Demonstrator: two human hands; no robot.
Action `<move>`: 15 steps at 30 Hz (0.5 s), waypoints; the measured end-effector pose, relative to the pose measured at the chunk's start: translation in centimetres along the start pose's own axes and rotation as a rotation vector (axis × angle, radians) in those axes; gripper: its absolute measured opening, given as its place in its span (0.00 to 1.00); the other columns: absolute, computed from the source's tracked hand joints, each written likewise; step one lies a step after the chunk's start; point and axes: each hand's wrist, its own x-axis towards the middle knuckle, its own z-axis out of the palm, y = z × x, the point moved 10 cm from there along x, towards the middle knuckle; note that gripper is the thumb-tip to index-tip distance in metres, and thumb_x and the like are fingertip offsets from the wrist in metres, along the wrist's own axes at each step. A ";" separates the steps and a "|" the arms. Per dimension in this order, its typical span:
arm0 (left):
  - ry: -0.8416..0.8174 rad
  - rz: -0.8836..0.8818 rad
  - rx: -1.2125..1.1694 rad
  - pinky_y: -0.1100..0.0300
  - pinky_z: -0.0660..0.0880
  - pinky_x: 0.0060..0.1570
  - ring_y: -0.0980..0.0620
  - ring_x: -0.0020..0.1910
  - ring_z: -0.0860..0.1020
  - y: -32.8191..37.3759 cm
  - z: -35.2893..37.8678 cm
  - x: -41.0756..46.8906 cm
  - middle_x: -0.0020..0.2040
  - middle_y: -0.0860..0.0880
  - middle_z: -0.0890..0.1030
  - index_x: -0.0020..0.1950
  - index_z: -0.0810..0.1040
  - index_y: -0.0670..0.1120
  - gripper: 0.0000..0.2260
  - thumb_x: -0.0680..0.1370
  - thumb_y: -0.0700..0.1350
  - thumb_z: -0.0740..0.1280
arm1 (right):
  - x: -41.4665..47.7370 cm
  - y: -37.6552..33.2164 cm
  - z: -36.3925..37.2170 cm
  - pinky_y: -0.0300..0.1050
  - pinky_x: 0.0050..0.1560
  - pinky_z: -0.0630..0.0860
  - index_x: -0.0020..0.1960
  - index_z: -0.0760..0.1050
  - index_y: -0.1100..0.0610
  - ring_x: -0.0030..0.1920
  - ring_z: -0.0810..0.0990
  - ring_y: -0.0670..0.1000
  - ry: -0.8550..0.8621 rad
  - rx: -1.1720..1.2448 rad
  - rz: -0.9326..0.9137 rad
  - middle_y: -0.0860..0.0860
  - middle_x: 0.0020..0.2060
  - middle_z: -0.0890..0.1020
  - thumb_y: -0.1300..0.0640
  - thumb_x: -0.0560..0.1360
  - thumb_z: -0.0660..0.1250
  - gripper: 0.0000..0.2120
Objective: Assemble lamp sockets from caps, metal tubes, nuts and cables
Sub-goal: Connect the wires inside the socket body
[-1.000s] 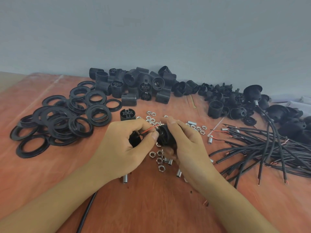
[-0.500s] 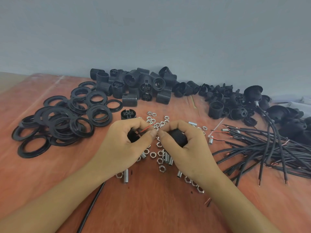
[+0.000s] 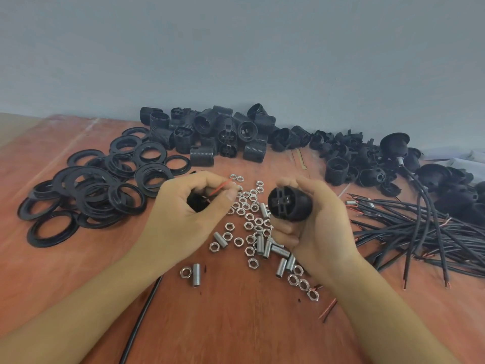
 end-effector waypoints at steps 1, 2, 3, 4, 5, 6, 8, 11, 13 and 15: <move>-0.010 0.005 0.005 0.73 0.71 0.39 0.61 0.37 0.79 0.1 0.3 -0.2 0.36 0.57 0.82 0.43 0.82 0.50 0.02 0.73 0.46 0.70 | -0.1 0.5 0.5 0.36 0.21 0.56 0.44 0.73 0.58 0.24 0.64 0.47 -0.046 0.103 0.065 0.52 0.32 0.72 0.55 0.67 0.65 0.08; -0.021 0.008 0.008 0.74 0.72 0.40 0.62 0.38 0.80 0.2 0.5 -0.3 0.37 0.58 0.83 0.43 0.83 0.50 0.03 0.73 0.47 0.70 | -0.2 1.0 1.0 0.36 0.21 0.56 0.44 0.72 0.57 0.24 0.63 0.46 -0.082 0.155 0.109 0.52 0.34 0.71 0.56 0.66 0.65 0.09; -0.032 0.008 0.011 0.74 0.72 0.40 0.62 0.38 0.80 0.2 0.7 -0.4 0.36 0.58 0.82 0.43 0.83 0.50 0.03 0.73 0.47 0.71 | -0.2 1.3 1.3 0.36 0.20 0.56 0.44 0.71 0.57 0.24 0.62 0.46 -0.108 0.176 0.139 0.53 0.36 0.70 0.56 0.66 0.66 0.08; -0.037 0.008 0.018 0.74 0.72 0.39 0.62 0.37 0.80 0.2 0.8 -0.5 0.36 0.59 0.82 0.43 0.82 0.50 0.03 0.73 0.48 0.72 | -0.2 1.7 1.5 0.36 0.20 0.55 0.43 0.69 0.57 0.23 0.62 0.45 -0.127 0.182 0.162 0.53 0.38 0.69 0.56 0.67 0.65 0.08; -0.038 0.013 0.029 0.74 0.71 0.38 0.62 0.36 0.79 0.3 0.9 -0.6 0.35 0.59 0.82 0.43 0.82 0.51 0.03 0.74 0.49 0.72 | -0.3 2.1 1.7 0.35 0.20 0.55 0.43 0.69 0.57 0.23 0.61 0.45 -0.139 0.174 0.176 0.53 0.39 0.69 0.55 0.68 0.65 0.08; -0.037 0.024 0.040 0.74 0.71 0.37 0.61 0.35 0.79 0.5 0.9 -0.7 0.35 0.59 0.81 0.43 0.82 0.51 0.03 0.75 0.49 0.72 | -0.2 2.5 1.8 0.35 0.20 0.55 0.43 0.69 0.58 0.23 0.61 0.45 -0.142 0.157 0.192 0.53 0.39 0.70 0.54 0.69 0.65 0.09; -0.045 0.048 0.058 0.73 0.70 0.37 0.60 0.34 0.78 0.9 1.0 -0.8 0.35 0.58 0.80 0.43 0.82 0.50 0.04 0.76 0.49 0.71 | -0.2 3.1 2.0 0.35 0.19 0.56 0.41 0.70 0.57 0.22 0.61 0.44 -0.141 0.122 0.203 0.52 0.36 0.71 0.52 0.68 0.66 0.09; -0.081 0.094 0.085 0.73 0.69 0.38 0.60 0.35 0.77 1.5 1.5 -1.0 0.34 0.58 0.79 0.44 0.82 0.48 0.04 0.76 0.47 0.68 | -0.3 3.7 2.5 0.35 0.20 0.57 0.40 0.72 0.56 0.22 0.62 0.44 -0.153 0.072 0.205 0.49 0.31 0.72 0.51 0.71 0.65 0.08; -0.104 0.118 0.110 0.73 0.69 0.40 0.60 0.37 0.78 1.9 1.8 -1.2 0.35 0.58 0.79 0.44 0.81 0.47 0.04 0.76 0.46 0.67 | -0.3 4.0 2.5 0.35 0.20 0.57 0.38 0.73 0.56 0.23 0.62 0.44 -0.144 0.048 0.203 0.48 0.29 0.72 0.51 0.73 0.65 0.09; -0.116 0.134 0.137 0.72 0.71 0.42 0.57 0.41 0.79 2.1 1.9 -1.3 0.36 0.57 0.80 0.45 0.81 0.47 0.04 0.76 0.46 0.67 | -0.2 3.9 2.5 0.35 0.21 0.57 0.37 0.74 0.55 0.23 0.62 0.44 -0.135 0.022 0.187 0.48 0.29 0.72 0.52 0.77 0.62 0.12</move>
